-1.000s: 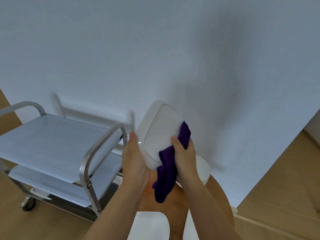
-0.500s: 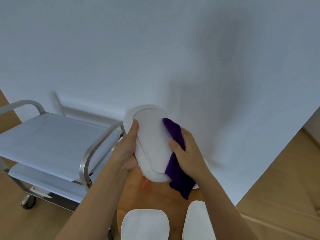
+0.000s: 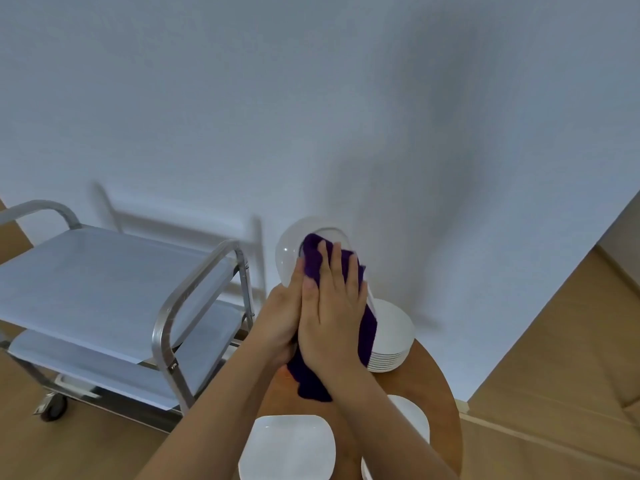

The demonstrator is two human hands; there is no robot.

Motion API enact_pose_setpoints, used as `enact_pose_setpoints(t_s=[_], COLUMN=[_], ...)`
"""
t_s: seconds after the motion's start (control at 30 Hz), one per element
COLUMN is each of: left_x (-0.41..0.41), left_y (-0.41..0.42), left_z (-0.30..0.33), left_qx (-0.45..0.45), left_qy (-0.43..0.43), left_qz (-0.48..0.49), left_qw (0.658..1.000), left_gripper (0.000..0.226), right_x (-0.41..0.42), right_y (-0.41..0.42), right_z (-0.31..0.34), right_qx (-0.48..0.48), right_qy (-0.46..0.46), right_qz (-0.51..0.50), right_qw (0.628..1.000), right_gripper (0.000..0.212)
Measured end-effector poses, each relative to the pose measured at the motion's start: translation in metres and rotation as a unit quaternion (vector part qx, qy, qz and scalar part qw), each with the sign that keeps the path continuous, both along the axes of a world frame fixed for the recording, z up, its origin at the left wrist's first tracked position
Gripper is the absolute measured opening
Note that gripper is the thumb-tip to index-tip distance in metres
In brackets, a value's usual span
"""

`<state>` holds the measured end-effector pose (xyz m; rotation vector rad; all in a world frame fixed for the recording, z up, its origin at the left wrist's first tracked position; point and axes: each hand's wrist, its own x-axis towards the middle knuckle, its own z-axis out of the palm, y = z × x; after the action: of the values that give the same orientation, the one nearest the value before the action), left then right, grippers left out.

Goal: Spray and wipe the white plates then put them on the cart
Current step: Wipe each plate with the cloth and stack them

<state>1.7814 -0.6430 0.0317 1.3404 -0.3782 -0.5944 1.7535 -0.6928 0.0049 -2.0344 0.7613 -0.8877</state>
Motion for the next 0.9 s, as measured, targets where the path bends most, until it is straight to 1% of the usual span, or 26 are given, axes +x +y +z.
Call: enact_pose_setpoints(t_s=[0.03, 0.07, 0.1, 0.17, 0.27, 0.33, 0.37, 0.4, 0.47, 0.53, 0.6, 0.67, 0.7, 0.73, 0.77, 0.8, 0.83, 0.87, 0.9], left_x=[-0.002, -0.003, -0.005, -0.008, -0.013, -0.014, -0.013, -0.012, -0.009, -0.010, -0.013, -0.014, -0.016, -0.019, -0.023, -0.029, -0.035, -0.040, -0.043], left_y=[0.001, 0.002, 0.002, 0.003, 0.002, 0.000, -0.001, -0.003, -0.009, -0.018, -0.026, -0.036, -0.042, -0.048, -0.053, -0.057, -0.059, -0.063, -0.067], left_z=[0.000, -0.001, -0.001, -0.004, -0.017, -0.020, -0.020, -0.020, -0.021, -0.025, -0.029, -0.032, -0.035, -0.040, -0.047, -0.053, -0.061, -0.070, -0.081], left_qx=[-0.015, -0.030, -0.041, -0.051, -0.044, -0.055, -0.065, -0.076, -0.091, -0.087, -0.067, -0.031, 0.000, 0.044, 0.092, 0.132, 0.174, 0.243, 0.321], left_qy=[0.007, 0.013, 0.019, 0.024, 0.019, 0.026, 0.034, 0.045, 0.061, 0.065, 0.072, 0.061, 0.036, -0.008, -0.065, -0.122, -0.179, -0.272, -0.392], left_qz=[-0.011, -0.015, -0.012, 0.007, 0.022, 0.029, 0.029, 0.028, 0.032, 0.037, 0.052, 0.073, 0.080, 0.083, 0.083, 0.075, 0.048, 0.001, -0.067], left_qw=[1.000, 0.999, 0.999, 0.998, 0.999, 0.998, 0.997, 0.996, 0.993, 0.993, 0.994, 0.995, 0.996, 0.996, 0.990, 0.981, 0.967, 0.931, 0.859], left_gripper=[0.041, 0.042, 0.046, 0.058, 0.063, 0.061, 0.061, 0.060, 0.058, 0.055, 0.053, 0.047, 0.045, 0.045, 0.045, 0.042, 0.037, 0.033, 0.033], right_x=[-0.001, -0.001, -0.002, 0.002, 0.004, -0.004, -0.011, -0.019, -0.033, -0.045, -0.057, -0.071, -0.077, -0.084, -0.090, -0.096, -0.101, -0.105, -0.109], right_y=[-0.004, -0.006, -0.011, -0.029, -0.060, -0.076, -0.080, -0.080, -0.079, -0.081, -0.084, -0.092, -0.098, -0.103, -0.110, -0.119, -0.129, -0.140, -0.152], right_z=[0.005, 0.015, 0.022, 0.030, 0.037, 0.033, 0.028, 0.022, 0.004, -0.014, -0.031, -0.050, -0.059, -0.066, -0.072, -0.076, -0.081, -0.083, -0.086], right_qx=[-0.025, -0.069, -0.124, -0.154, -0.049, 0.050, 0.076, 0.073, 0.026, 0.018, 0.064, 0.125, 0.146, 0.170, 0.199, 0.241, 0.314, 0.407, 0.499], right_qy=[-0.018, -0.002, -0.009, 0.000, 0.038, 0.026, 0.023, 0.030, 0.052, 0.045, 0.046, 0.100, 0.134, 0.157, 0.160, 0.143, 0.103, 0.060, 0.018], right_qz=[0.054, 0.080, 0.083, 0.073, 0.036, 0.061, 0.073, 0.074, 0.046, 0.022, 0.028, 0.033, 0.031, 0.025, 0.014, -0.003, -0.017, -0.017, -0.007], right_qw=[0.998, 0.994, 0.989, 0.985, 0.997, 0.997, 0.994, 0.994, 0.997, 0.999, 0.996, 0.986, 0.980, 0.973, 0.967, 0.960, 0.944, 0.911, 0.866], right_gripper=[0.056, 0.056, 0.057, 0.059, 0.045, 0.038, 0.037, 0.036, 0.037, 0.039, 0.037, 0.033, 0.033, 0.035, 0.038, 0.040, 0.041, 0.043, 0.053])
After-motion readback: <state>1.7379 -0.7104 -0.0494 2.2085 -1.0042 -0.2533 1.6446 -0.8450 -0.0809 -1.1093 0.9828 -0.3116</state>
